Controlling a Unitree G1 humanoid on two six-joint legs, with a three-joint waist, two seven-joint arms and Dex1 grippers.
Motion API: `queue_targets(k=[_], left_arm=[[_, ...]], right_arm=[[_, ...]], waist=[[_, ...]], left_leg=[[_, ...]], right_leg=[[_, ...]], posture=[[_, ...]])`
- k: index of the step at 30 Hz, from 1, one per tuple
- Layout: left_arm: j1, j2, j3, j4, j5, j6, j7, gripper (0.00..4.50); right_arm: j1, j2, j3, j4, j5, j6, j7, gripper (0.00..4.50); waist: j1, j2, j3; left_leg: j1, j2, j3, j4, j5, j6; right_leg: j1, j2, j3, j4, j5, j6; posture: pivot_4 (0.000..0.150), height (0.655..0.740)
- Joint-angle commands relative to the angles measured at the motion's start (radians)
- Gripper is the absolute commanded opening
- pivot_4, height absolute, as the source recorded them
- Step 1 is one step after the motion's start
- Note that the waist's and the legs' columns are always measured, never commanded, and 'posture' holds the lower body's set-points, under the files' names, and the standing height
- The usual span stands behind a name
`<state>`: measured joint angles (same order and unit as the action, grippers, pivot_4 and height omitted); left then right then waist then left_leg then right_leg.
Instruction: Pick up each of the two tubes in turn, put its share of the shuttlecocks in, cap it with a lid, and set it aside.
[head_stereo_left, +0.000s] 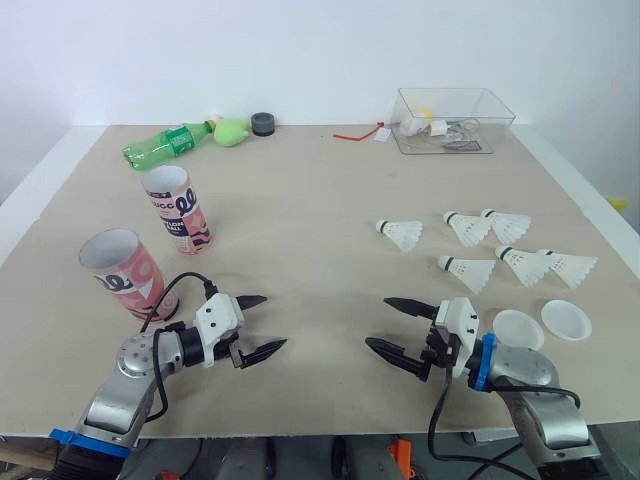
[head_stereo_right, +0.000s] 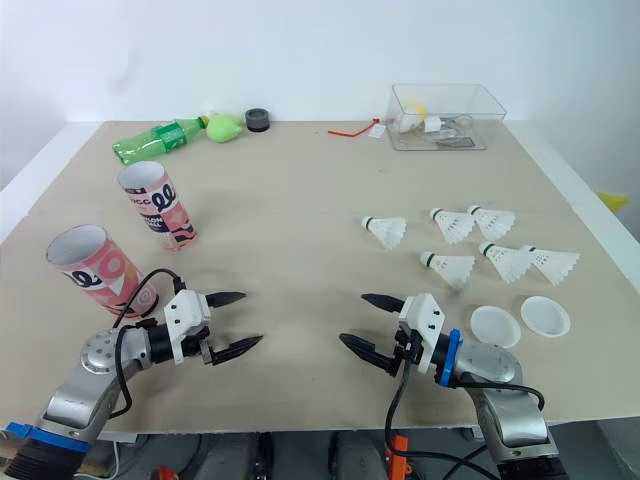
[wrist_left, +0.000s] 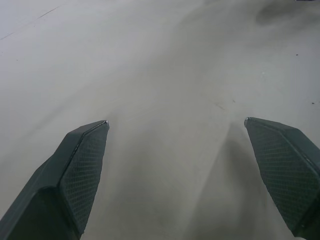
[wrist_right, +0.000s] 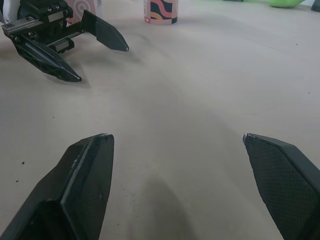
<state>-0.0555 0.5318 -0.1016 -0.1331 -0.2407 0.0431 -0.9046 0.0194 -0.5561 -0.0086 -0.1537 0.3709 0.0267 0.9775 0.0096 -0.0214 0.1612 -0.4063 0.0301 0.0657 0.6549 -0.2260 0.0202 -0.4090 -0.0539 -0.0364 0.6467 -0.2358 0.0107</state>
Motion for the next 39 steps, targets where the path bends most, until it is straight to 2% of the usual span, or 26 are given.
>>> queue_targets(k=[1,22,25,28,32,37,39], left_arm=[[-0.017,0.008,0.021,0.003,-0.004,-0.021,-0.002,4.5],[-0.041,-0.018,-0.011,0.021,-0.001,-0.045,-0.018,4.5],[-0.037,-0.019,-0.022,0.006,-0.022,-0.039,-0.042,4.5],[-0.018,-0.016,-0.016,-0.019,-0.039,-0.055,-0.061,4.5],[0.06,-0.047,0.033,-0.121,-0.018,-0.078,0.044,4.5],[0.268,-0.147,0.141,-0.288,0.063,-0.064,0.308,4.5],[0.359,-0.177,0.144,-0.36,0.106,-0.064,0.372,4.5]], right_arm=[[-0.017,-0.001,-0.026,-0.028,0.027,0.004,-0.008,4.43],[-0.071,0.015,-0.044,0.017,0.052,0.028,-0.062,4.43],[-0.127,0.002,-0.027,-0.006,0.116,0.103,-0.013,4.43],[-0.252,-0.016,0.041,0.037,0.15,0.174,0.116,4.43],[-0.421,-0.009,0.129,0.162,0.105,0.173,0.259,4.43],[-0.568,0.045,0.178,0.32,0.048,0.098,0.33,4.43],[-0.613,0.067,0.181,0.374,0.039,0.084,0.343,4.43]], waist=[[0.0,0.0,0.0],[0.0,0.0,0.0],[-0.002,0.0,0.0],[-0.001,0.0,0.0],[-0.004,0.001,0.001],[-0.008,0.003,0.002],[-0.008,0.003,0.003]], left_leg=[[0.0,0.0,0.0,0.0,0.0,0.0],[0.0,0.0,0.001,0.0,0.0,0.0],[0.0,0.0,0.001,0.0,0.0,0.0],[0.0,0.0,0.001,0.0,0.0,0.0],[0.001,0.002,0.002,0.0,0.0,0.0],[-0.001,0.002,0.001,0.0,-0.001,0.001],[-0.001,0.001,0.002,0.0,-0.001,0.001]], right_leg=[[0.0,0.0,0.0,0.0,0.0,0.0],[0.0,0.0,0.001,0.0,0.0,0.0],[0.0,0.0,0.001,0.0,0.001,0.0],[0.0,0.001,0.001,0.0,0.001,0.0],[-0.001,0.002,0.002,0.0,0.002,-0.002],[-0.001,0.002,0.002,0.0,0.004,-0.007],[-0.002,0.001,0.003,0.0,0.004,-0.007]], posture=[[0.15,0.74],[0.15,0.74],[0.15,0.74],[0.15,0.74],[0.15,0.74],[0.15,0.74],[0.15,0.74]])
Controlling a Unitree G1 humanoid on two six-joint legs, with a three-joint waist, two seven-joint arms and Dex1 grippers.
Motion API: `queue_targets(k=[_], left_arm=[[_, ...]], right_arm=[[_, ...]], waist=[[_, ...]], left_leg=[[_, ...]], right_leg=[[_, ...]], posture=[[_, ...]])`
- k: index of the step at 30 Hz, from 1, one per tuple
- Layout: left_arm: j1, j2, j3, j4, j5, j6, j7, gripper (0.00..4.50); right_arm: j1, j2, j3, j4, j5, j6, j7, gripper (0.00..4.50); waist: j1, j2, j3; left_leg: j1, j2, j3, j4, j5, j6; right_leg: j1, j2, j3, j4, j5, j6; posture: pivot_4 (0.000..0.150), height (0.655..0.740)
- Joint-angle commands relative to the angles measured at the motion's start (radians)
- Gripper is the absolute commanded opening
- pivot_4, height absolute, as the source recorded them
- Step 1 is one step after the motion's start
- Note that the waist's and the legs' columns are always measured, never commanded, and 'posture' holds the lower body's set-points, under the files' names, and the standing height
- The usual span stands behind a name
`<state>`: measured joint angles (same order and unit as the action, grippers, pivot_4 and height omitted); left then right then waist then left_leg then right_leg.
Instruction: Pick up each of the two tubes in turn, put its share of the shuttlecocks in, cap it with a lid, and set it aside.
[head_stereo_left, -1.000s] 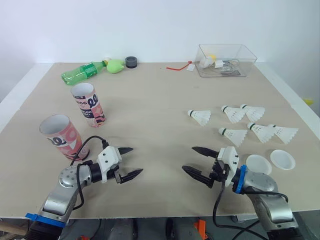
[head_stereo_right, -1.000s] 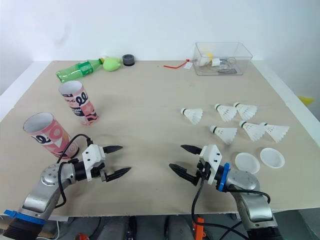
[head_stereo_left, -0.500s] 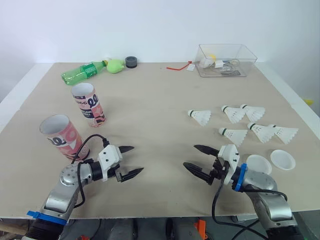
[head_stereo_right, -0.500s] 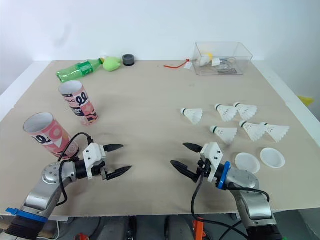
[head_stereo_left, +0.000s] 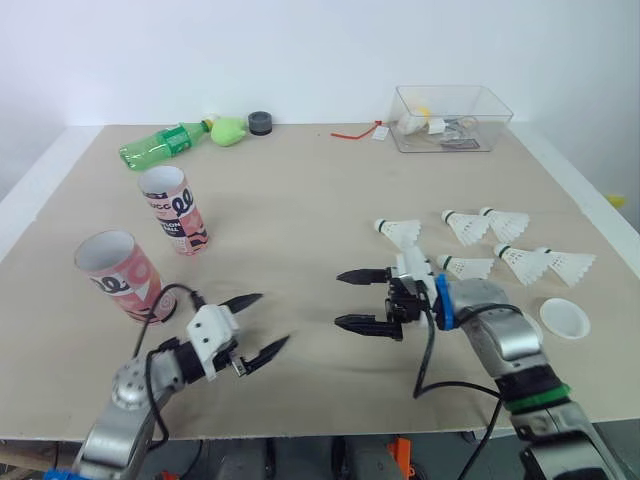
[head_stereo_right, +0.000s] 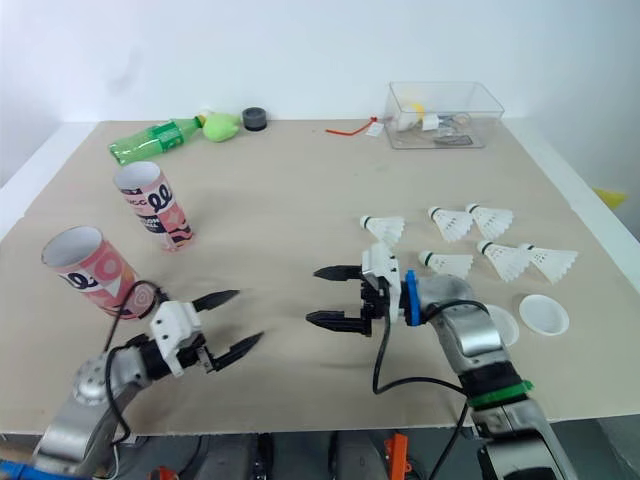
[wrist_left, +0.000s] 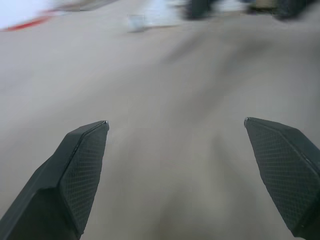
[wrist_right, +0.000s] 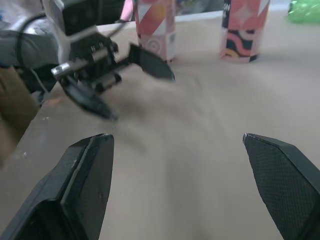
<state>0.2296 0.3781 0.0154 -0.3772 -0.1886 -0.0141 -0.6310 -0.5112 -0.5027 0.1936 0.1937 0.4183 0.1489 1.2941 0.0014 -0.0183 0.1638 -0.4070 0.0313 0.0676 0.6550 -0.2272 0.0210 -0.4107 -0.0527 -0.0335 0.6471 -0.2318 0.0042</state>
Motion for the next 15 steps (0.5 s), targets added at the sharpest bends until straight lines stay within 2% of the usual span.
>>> queue_targets(k=[1,9,13,15], left_arm=[[0.109,-0.041,0.024,-0.144,0.08,-0.001,0.134,4.5],[0.256,-0.263,0.048,-0.257,0.217,0.077,0.458,4.5],[0.249,-0.367,0.11,-0.258,0.214,0.139,0.589,4.5],[0.234,-0.379,0.133,-0.243,0.207,0.152,0.612,4.5]], right_arm=[[-0.1,0.022,-0.021,0.051,-0.013,-0.043,0.033,4.43],[-0.172,0.048,-0.015,0.145,-0.034,-0.059,0.091,4.43],[-0.187,0.06,-0.02,0.163,-0.043,-0.065,0.097,4.43],[-0.194,0.062,-0.022,0.174,-0.045,-0.068,0.1,4.43]], waist=[[0.001,-0.001,0.0],[0.007,-0.003,0.0],[0.006,-0.004,0.001],[0.006,-0.004,0.001]], left_leg=[[0.0,0.0,0.001,0.0,0.0,0.0],[0.0,0.0,0.002,0.001,0.0,0.0],[0.0,0.0,0.003,0.001,0.0,0.0],[0.0,0.001,0.002,0.001,0.0,0.0]], right_leg=[[-0.001,0.0,0.0,0.0,0.0,0.0],[0.001,-0.003,-0.002,0.0,-0.001,0.003],[0.0,-0.002,-0.002,0.0,-0.001,0.003],[0.0,-0.001,-0.002,0.0,-0.001,0.004]], posture=[[0.15,0.74],[0.15,0.74],[0.15,0.74],[0.15,0.74]])
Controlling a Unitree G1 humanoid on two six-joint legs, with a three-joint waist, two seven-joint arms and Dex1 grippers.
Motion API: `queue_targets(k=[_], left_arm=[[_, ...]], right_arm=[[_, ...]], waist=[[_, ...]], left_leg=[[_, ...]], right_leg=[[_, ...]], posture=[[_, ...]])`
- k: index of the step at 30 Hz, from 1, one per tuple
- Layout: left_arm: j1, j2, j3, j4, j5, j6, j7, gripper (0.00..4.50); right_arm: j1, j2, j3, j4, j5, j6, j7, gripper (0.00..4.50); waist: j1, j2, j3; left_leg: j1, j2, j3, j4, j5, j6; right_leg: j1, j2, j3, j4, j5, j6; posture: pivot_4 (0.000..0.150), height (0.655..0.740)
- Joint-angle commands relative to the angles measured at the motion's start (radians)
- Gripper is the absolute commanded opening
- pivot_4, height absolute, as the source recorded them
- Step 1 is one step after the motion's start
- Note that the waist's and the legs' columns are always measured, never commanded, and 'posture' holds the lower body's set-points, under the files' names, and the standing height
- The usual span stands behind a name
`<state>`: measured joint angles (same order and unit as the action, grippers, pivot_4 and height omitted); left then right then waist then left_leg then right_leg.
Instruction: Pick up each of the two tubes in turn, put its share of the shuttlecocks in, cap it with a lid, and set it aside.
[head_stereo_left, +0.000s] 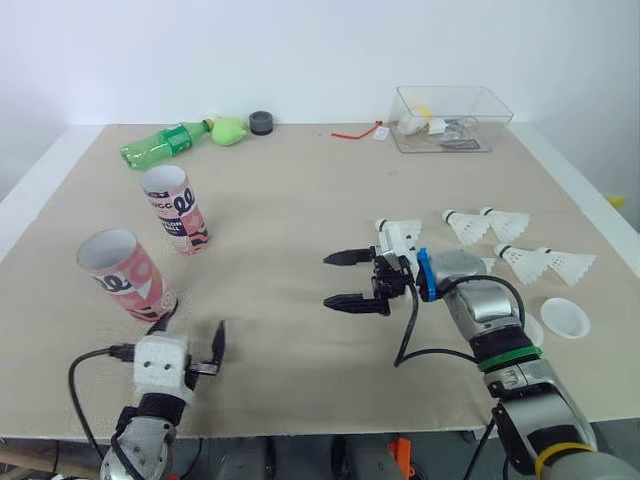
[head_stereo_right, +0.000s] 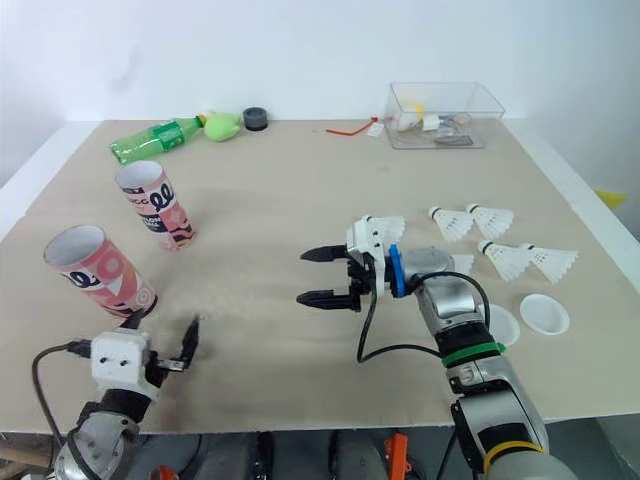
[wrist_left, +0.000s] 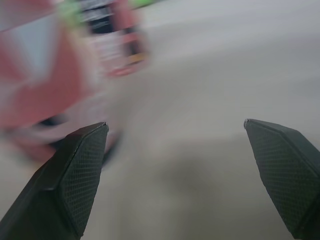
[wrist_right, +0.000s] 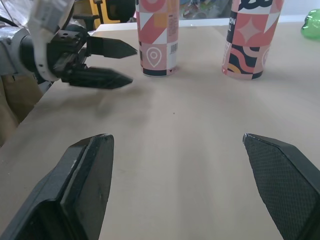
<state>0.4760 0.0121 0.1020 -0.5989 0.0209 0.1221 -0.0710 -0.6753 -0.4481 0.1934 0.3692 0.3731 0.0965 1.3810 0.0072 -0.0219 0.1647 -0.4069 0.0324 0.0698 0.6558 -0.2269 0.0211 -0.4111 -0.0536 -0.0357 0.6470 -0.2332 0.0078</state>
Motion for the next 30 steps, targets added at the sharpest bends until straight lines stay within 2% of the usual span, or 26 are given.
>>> queue_targets(k=[1,9,15,19,30], left_arm=[[-0.021,-0.01,0.052,-0.009,-0.003,0.016,0.052,4.5],[-0.114,-0.004,0.161,0.084,-0.087,0.056,0.081,4.5],[-0.209,0.054,0.22,0.189,-0.157,0.05,0.04,4.5],[-0.278,0.127,0.232,0.341,-0.197,-0.015,-0.046,4.5],[-0.41,0.264,0.226,0.592,-0.249,-0.106,-0.22,4.5]], right_arm=[[-0.032,0.008,-0.024,0.003,-0.001,-0.018,0.015,4.43],[-0.026,0.001,-0.033,0.016,-0.014,-0.034,0.019,4.43],[-0.01,-0.005,-0.041,0.002,-0.016,-0.037,0.01,4.43],[-0.002,-0.007,-0.046,-0.008,-0.019,-0.037,-0.001,4.43],[0.019,-0.027,-0.048,-0.041,-0.015,-0.029,-0.016,4.43]], waist=[[0.0,0.0,0.0],[0.0,-0.001,0.0],[0.0,-0.001,0.0],[0.001,-0.001,0.0],[0.001,0.0,0.0]], left_leg=[[0.0,0.0,0.0,0.0,0.0,0.0],[0.0,0.001,0.0,0.0,0.0,0.0],[0.0,0.0,-0.001,0.0,0.0,0.0],[0.0,0.0,0.0,0.0,0.0,0.0],[0.001,0.001,0.0,0.0,0.001,-0.001]], right_leg=[[0.0,0.001,0.0,0.0,0.0,0.001],[0.0,0.002,0.0,0.0,0.001,-0.001],[0.0,0.002,0.0,0.0,0.003,-0.005],[0.0,0.003,0.0,0.0,0.003,-0.005],[0.001,0.002,0.0,0.001,0.004,-0.006]], posture=[[0.15,0.74],[0.15,0.74],[0.15,0.74],[0.15,0.74],[0.15,0.74]])
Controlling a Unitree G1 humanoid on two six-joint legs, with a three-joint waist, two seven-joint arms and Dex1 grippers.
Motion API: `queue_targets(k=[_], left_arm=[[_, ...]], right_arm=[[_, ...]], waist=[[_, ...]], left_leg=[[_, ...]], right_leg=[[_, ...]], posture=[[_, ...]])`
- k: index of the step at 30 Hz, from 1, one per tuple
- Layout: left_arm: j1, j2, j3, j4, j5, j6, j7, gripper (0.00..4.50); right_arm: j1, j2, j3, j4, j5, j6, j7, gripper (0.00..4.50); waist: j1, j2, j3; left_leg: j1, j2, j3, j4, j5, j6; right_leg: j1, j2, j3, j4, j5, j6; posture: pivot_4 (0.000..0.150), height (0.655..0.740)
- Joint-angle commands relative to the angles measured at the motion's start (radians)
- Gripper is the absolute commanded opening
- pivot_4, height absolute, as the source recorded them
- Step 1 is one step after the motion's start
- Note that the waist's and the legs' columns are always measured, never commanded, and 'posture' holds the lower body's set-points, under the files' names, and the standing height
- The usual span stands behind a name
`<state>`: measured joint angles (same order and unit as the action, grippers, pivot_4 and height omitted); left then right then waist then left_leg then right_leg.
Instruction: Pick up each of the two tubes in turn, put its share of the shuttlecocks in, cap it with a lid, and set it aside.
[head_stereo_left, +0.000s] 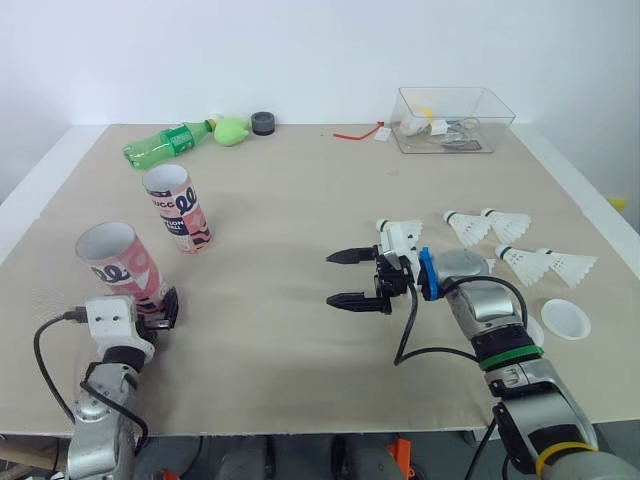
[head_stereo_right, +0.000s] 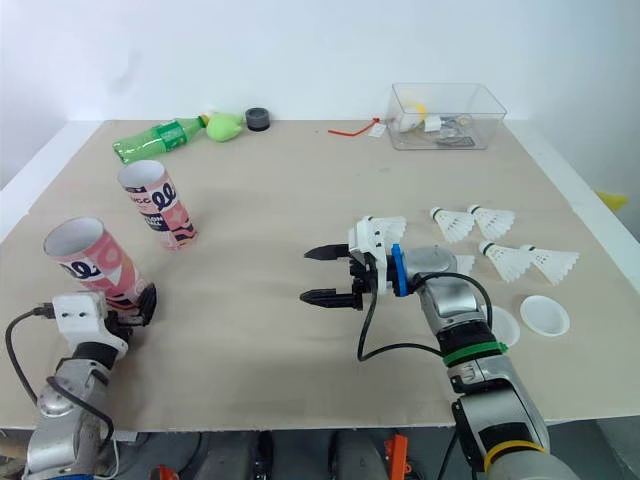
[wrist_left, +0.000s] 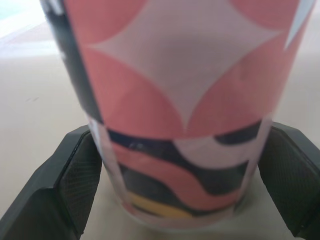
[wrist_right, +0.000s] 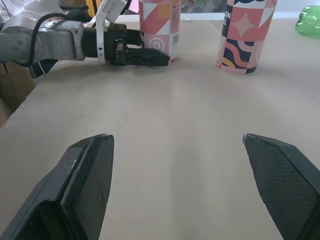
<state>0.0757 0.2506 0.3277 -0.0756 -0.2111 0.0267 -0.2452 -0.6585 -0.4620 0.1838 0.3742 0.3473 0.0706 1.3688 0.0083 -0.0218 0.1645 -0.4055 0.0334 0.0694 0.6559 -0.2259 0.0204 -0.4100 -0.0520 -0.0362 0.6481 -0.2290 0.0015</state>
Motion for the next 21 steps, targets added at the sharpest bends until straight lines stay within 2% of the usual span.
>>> queue_targets(k=[1,5,7,13,17,21], left_arm=[[-0.019,0.029,0.008,0.085,-0.035,-0.007,-0.056,4.5],[-0.038,0.058,0.007,0.132,-0.046,-0.024,-0.095,3.24],[-0.045,0.068,0.0,0.146,-0.052,-0.027,-0.116,2.86],[-0.031,0.125,-0.114,0.147,0.002,-0.087,-0.253,2.86],[-0.037,0.212,-0.248,0.114,0.037,-0.161,-0.437,2.86],[-0.127,0.311,-0.349,0.1,0.028,-0.178,-0.639,2.86]], right_arm=[[0.004,-0.014,-0.039,-0.049,0.011,-0.002,-0.005,4.43],[0.011,-0.019,-0.041,-0.058,0.013,0.0,-0.008,4.5],[0.015,-0.021,-0.043,-0.062,0.015,0.002,-0.01,4.5],[0.035,-0.035,-0.058,-0.091,0.024,0.016,-0.014,4.5],[0.063,-0.064,-0.082,-0.14,0.04,0.042,-0.012,4.5],[0.096,-0.108,-0.098,-0.201,0.065,0.078,-0.003,4.5]], waist=[[0.0,0.0,0.0],[0.0,0.001,-0.001],[0.0,0.001,-0.001],[0.001,0.002,-0.001],[0.005,0.004,-0.002],[0.012,0.004,-0.002]], left_leg=[[0.0,0.0,0.0,0.0,0.0,0.0],[0.001,0.0,0.001,0.0,0.0,0.0],[0.001,0.001,0.001,0.0,0.0,0.0],[0.001,0.001,0.002,0.0,0.0,0.0],[0.0,-0.003,0.005,-0.001,0.0,-0.001],[-0.001,-0.005,0.009,-0.001,-0.001,0.0]], right_leg=[[0.0,0.0,0.0,0.0,0.0,0.0],[0.0,-0.001,-0.001,0.0,0.001,0.0],[0.0,-0.001,-0.001,0.0,0.001,-0.001],[0.0,-0.003,-0.002,0.0,0.001,-0.001],[0.0,-0.008,-0.002,0.0,0.001,-0.001],[-0.001,-0.014,-0.003,-0.002,0.0,0.0]], posture=[[0.15,0.74],[0.15,0.74],[0.15,0.74],[0.15,0.74],[0.15,0.74],[0.15,0.74]])
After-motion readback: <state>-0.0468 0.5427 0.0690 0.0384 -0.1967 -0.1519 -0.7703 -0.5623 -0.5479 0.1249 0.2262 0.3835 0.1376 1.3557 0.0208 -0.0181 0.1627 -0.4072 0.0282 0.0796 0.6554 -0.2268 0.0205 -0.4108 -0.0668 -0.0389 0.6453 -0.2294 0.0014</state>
